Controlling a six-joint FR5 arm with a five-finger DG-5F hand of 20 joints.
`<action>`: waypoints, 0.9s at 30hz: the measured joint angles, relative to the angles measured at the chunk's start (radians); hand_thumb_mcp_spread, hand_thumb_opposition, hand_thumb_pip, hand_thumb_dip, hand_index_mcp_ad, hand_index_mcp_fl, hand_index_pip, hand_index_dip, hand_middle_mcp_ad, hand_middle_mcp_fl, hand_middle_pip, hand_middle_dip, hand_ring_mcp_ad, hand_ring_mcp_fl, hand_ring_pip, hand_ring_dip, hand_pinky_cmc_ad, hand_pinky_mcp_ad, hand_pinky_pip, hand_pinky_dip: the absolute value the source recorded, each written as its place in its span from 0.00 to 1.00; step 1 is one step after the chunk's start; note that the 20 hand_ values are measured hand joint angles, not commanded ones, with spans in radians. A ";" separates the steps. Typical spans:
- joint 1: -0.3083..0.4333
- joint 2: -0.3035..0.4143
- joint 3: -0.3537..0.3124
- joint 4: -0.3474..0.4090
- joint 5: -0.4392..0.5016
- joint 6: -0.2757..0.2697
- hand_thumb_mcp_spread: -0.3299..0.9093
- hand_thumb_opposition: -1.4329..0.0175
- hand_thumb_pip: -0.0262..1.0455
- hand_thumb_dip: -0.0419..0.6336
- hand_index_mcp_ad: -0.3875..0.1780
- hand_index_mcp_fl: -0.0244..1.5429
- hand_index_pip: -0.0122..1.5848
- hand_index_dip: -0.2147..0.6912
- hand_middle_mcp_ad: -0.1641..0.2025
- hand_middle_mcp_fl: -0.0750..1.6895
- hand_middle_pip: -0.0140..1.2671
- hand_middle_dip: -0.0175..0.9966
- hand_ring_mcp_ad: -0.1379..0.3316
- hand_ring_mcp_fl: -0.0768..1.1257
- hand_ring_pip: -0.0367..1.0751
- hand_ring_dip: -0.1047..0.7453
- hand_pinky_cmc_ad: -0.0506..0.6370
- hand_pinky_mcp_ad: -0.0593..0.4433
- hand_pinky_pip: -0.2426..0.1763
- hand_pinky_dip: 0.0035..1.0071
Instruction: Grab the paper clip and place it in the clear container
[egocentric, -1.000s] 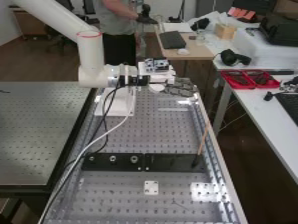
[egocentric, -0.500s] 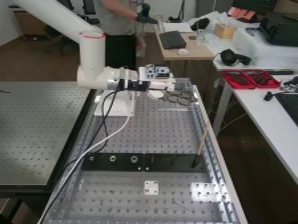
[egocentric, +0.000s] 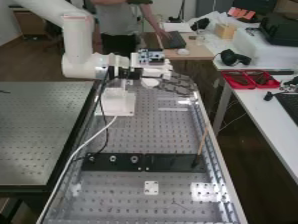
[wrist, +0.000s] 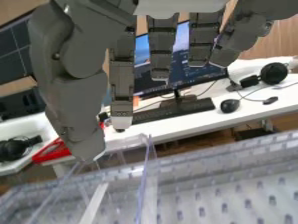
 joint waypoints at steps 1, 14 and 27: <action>-0.007 0.026 -0.008 -0.006 -0.001 0.000 0.68 0.40 0.39 0.46 0.44 0.34 0.43 0.50 0.61 0.14 0.12 0.14 0.68 0.11 0.14 0.09 0.58 0.44 0.40 0.16; -0.133 0.274 -0.086 -0.091 -0.016 -0.046 0.66 0.43 0.36 0.39 0.46 0.35 0.28 0.53 0.61 0.13 0.12 0.14 0.67 0.09 0.14 0.09 0.58 0.44 0.40 0.16; -0.183 0.323 -0.108 -0.119 0.002 -0.080 0.66 0.44 0.35 0.39 0.46 0.35 0.20 0.57 0.61 0.13 0.12 0.14 0.67 0.09 0.14 0.09 0.58 0.44 0.40 0.16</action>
